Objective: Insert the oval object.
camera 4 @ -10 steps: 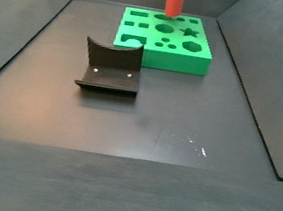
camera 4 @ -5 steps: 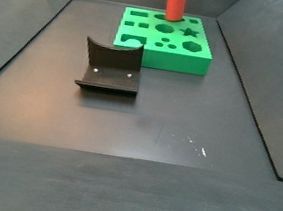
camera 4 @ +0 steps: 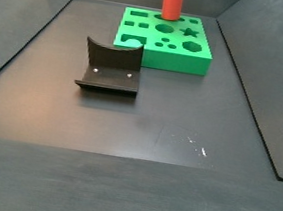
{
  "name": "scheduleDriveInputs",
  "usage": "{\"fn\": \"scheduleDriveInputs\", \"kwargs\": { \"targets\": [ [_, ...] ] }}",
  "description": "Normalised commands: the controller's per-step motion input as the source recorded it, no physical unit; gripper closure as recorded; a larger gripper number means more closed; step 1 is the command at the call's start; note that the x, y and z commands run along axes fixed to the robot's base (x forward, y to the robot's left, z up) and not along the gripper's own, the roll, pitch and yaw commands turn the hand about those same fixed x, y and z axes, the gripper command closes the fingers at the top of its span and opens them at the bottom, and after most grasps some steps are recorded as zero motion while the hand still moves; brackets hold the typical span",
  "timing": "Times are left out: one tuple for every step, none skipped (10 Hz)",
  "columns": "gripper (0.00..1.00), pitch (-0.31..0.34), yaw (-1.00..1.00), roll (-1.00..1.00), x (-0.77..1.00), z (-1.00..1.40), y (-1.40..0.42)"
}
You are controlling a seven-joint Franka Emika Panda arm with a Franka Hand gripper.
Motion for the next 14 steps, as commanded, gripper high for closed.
{"fn": "scheduleDriveInputs", "kwargs": {
  "targets": [
    [1.00,0.000,-0.45,0.01,0.65,-0.10,-0.12],
    [1.00,0.030,-0.34,0.11,0.54,-0.11,-0.27],
    [1.00,0.019,-0.31,0.09,0.41,-0.12,-0.22],
    [1.00,0.000,-0.31,0.07,0.36,-0.16,-0.17],
    [1.00,0.000,-0.26,0.09,0.26,-0.25,-0.05],
    [1.00,-0.041,-0.22,0.14,0.04,-0.25,0.00],
    [1.00,-0.086,-0.08,0.08,-0.06,-0.29,0.00],
    [1.00,-0.189,0.00,0.00,-0.18,-0.33,0.05],
    [1.00,-0.254,0.00,-0.10,-0.16,-0.33,0.04],
    [1.00,-0.193,0.11,-0.06,-0.17,-0.25,0.01],
    [1.00,-0.206,0.21,-0.08,-0.16,-0.24,0.00],
    [1.00,-0.173,0.17,-0.02,-0.13,-0.22,0.00],
    [1.00,-0.116,0.13,0.00,-0.09,-0.24,0.00],
    [1.00,-0.120,0.14,0.00,-0.11,-0.25,0.00]
  ]
}}
